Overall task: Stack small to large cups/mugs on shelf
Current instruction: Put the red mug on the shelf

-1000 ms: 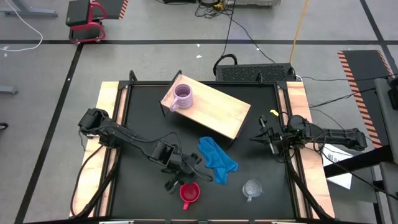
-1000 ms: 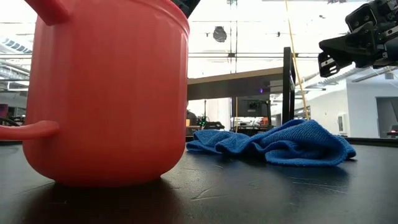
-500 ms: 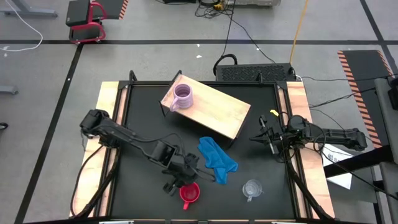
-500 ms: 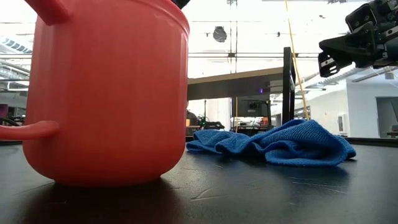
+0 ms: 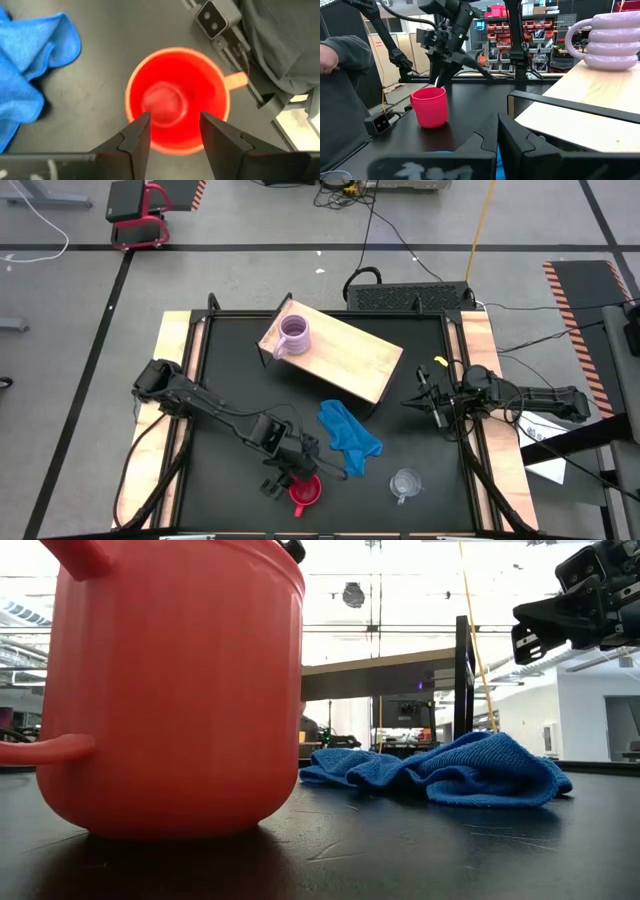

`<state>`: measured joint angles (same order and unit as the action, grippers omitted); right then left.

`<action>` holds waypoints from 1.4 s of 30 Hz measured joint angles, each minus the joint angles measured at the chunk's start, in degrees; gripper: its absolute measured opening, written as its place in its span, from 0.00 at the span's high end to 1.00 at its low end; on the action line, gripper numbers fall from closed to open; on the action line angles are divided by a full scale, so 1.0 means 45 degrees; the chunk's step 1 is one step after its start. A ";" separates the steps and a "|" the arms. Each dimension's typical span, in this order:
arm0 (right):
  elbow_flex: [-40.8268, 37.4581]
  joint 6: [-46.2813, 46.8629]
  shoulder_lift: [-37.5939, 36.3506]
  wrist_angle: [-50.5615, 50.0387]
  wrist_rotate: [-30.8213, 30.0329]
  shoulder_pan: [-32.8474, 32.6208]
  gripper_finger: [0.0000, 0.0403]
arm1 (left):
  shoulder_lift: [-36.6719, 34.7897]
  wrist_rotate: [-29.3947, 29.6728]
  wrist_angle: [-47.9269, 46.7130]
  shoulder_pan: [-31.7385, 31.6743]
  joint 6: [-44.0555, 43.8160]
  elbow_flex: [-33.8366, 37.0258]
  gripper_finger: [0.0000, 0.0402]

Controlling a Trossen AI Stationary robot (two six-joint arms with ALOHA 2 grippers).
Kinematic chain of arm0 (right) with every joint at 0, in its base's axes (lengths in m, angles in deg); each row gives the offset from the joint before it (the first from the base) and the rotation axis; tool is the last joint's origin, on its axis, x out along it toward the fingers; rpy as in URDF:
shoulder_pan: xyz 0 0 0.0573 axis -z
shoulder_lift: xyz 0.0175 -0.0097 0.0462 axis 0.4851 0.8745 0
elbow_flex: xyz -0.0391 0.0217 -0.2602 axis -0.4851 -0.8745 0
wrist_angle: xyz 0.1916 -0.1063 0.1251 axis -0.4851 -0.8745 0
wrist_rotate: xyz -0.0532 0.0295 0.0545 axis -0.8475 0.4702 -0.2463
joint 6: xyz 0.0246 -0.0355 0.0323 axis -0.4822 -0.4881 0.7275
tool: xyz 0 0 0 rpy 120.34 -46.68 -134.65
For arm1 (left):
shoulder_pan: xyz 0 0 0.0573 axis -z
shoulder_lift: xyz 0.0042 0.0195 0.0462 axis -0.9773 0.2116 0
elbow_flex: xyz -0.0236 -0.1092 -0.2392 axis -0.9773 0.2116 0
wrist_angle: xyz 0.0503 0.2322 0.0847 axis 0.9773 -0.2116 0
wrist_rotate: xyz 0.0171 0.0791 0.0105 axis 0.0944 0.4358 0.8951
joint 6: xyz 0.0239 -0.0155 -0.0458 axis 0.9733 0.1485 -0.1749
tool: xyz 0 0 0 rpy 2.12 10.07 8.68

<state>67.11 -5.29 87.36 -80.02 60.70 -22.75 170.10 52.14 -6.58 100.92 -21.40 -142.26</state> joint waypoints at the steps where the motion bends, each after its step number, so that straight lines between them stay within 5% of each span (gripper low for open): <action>1: 0.0001 -0.0002 0.0000 -0.0006 -0.0002 0.0003 1.00 | 0.0067 0.0033 0.0039 0.0000 0.0045 -0.0009 0.58; 42: 0.0003 0.0052 0.0180 -0.0078 0.0002 0.0000 1.00 | 0.0999 0.0075 0.0224 0.0059 0.0918 0.0015 0.58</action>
<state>67.13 -5.06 88.16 -80.37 60.71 -22.75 174.60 52.47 -5.57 101.18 -17.27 -142.19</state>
